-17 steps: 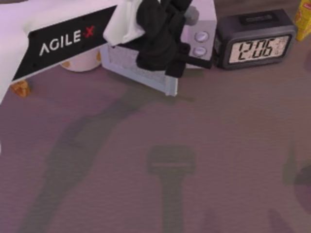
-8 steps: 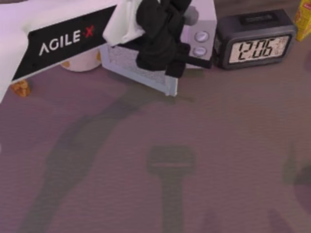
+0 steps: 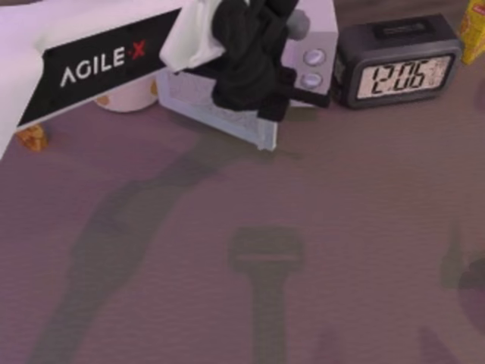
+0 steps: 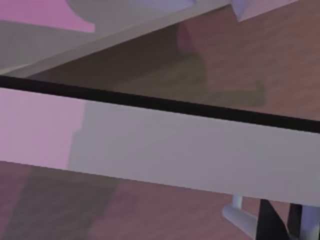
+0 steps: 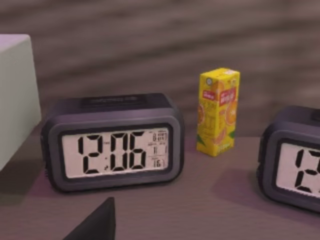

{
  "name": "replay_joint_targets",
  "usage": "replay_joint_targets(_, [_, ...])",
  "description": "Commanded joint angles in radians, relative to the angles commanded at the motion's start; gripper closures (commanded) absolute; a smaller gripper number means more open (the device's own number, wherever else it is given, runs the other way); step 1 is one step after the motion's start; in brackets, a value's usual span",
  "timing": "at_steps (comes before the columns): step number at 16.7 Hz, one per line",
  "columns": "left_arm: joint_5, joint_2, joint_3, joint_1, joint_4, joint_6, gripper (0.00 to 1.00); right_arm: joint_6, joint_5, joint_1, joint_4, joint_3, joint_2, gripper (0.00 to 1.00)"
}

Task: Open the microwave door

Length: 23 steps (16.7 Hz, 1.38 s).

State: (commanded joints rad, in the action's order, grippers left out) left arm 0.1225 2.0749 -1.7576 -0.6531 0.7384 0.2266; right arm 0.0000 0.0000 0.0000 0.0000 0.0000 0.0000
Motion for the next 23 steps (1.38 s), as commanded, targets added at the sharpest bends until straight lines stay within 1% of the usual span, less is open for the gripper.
replay_joint_targets(7, [-0.058,-0.084,0.121,0.032,-0.050,-0.117,1.00,0.000,0.000,0.000,0.000,0.000,0.000,0.00])
replay_joint_targets(23, [-0.058,-0.084,0.122,0.032,-0.050,-0.118,1.00,0.000,0.000,0.000,0.000,0.000,0.000,0.00])
